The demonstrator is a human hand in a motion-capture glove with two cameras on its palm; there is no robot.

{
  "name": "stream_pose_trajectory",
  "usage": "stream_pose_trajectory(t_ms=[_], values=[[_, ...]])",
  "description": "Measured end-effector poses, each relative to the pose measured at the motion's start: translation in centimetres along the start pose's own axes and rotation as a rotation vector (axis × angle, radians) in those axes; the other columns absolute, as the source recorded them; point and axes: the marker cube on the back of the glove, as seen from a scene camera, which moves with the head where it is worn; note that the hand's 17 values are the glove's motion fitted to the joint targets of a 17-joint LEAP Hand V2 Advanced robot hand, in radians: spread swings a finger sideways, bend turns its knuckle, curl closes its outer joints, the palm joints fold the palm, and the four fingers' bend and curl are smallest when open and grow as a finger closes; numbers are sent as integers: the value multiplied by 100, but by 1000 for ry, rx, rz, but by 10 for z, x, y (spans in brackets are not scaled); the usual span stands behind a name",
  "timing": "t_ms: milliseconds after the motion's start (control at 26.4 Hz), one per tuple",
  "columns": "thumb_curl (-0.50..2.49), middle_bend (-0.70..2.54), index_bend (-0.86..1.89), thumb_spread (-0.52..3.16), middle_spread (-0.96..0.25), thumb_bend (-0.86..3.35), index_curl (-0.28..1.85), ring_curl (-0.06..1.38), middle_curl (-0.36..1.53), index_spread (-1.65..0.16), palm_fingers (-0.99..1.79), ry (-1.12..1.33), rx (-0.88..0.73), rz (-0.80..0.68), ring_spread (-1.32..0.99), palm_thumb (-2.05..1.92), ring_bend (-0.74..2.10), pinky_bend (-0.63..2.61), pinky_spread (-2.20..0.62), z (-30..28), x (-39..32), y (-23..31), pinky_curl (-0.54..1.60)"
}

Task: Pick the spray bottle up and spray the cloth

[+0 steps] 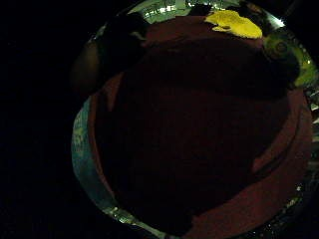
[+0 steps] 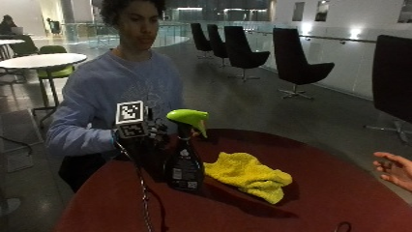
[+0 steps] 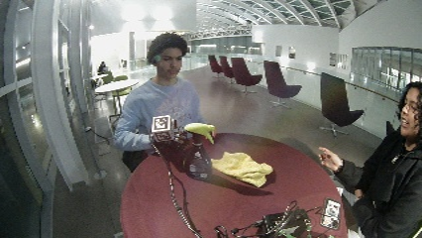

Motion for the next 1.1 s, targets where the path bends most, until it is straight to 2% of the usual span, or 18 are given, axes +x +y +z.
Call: stream_pose_trajectory(t_ms=[189, 455, 909, 1099], values=[[13, 41, 21, 68, -2, 38, 16, 18, 16, -25, 71, -7, 11, 5, 1, 57, 38, 19, 16, 1, -4, -1, 12], [18, 41, 18, 96, -3, 39, 23, 23, 23, -31, 69, -1, 13, 4, 1, 61, 37, 17, 21, -2, -5, -2, 17], [25, 39, 16, 114, -3, 34, 28, 27, 29, -34, 68, 25, 40, 14, 1, 65, 36, 17, 23, -15, 0, 4, 20], [27, 38, 15, 117, -3, 31, 29, 29, 31, -34, 68, -3, 104, 56, 2, 66, 36, 17, 23, -35, 13, 15, 21]])
